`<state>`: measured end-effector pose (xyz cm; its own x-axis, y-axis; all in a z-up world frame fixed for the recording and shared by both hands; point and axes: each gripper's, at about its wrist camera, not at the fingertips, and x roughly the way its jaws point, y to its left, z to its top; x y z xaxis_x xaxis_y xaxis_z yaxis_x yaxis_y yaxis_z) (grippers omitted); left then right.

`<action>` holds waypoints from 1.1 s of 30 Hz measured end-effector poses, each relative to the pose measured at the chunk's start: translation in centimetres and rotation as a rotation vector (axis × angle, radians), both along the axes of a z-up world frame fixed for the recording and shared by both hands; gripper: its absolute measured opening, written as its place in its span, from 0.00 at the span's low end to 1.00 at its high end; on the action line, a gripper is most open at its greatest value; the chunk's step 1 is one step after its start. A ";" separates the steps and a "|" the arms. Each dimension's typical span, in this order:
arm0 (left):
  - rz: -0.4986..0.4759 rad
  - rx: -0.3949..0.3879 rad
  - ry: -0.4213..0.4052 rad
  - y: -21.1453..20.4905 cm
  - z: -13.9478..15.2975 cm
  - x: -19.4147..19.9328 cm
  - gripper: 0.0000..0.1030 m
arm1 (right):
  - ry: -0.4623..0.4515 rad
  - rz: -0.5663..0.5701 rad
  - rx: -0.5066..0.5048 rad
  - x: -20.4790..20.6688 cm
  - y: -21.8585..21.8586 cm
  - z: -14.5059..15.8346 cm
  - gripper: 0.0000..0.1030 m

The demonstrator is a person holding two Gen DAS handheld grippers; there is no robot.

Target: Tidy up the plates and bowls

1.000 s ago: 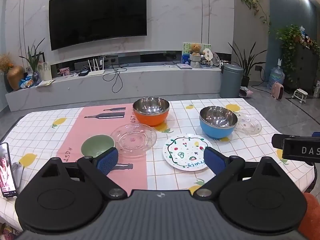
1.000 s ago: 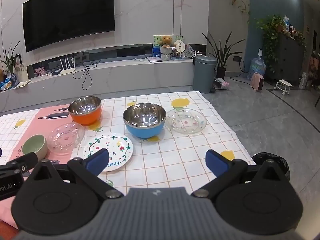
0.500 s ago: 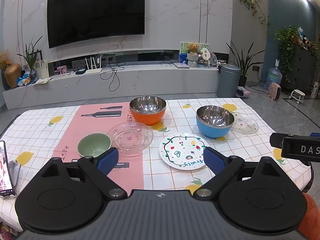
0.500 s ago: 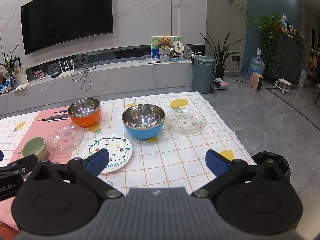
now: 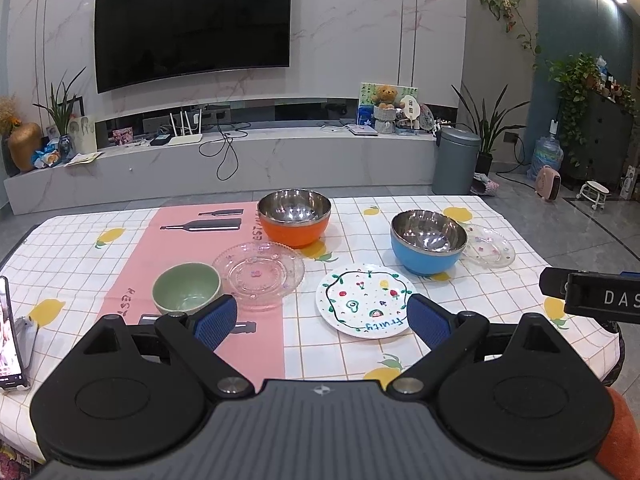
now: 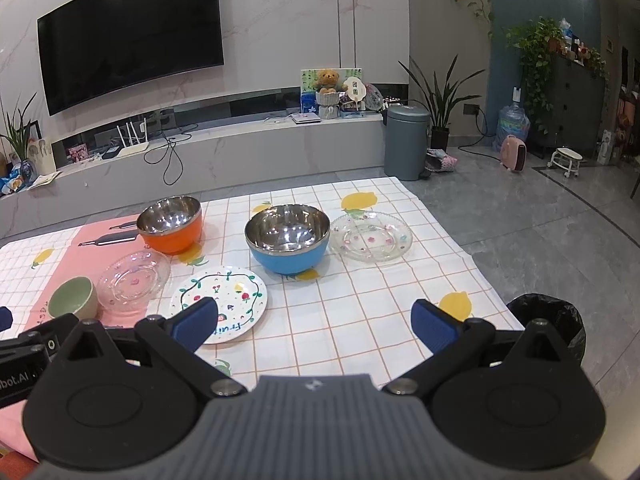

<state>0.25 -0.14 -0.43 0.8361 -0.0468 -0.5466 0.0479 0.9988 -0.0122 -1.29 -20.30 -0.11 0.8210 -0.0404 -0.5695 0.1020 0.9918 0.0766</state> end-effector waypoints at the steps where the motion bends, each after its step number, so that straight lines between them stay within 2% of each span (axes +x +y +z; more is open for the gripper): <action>1: 0.001 -0.002 0.000 0.0 0.0 0.0 1.00 | -0.002 0.000 -0.001 -0.1 0.1 0.1 0.98; 33: -0.003 -0.008 0.001 0.0 -0.2 0.0 1.00 | -0.017 -0.002 0.009 -0.5 0.1 0.2 0.98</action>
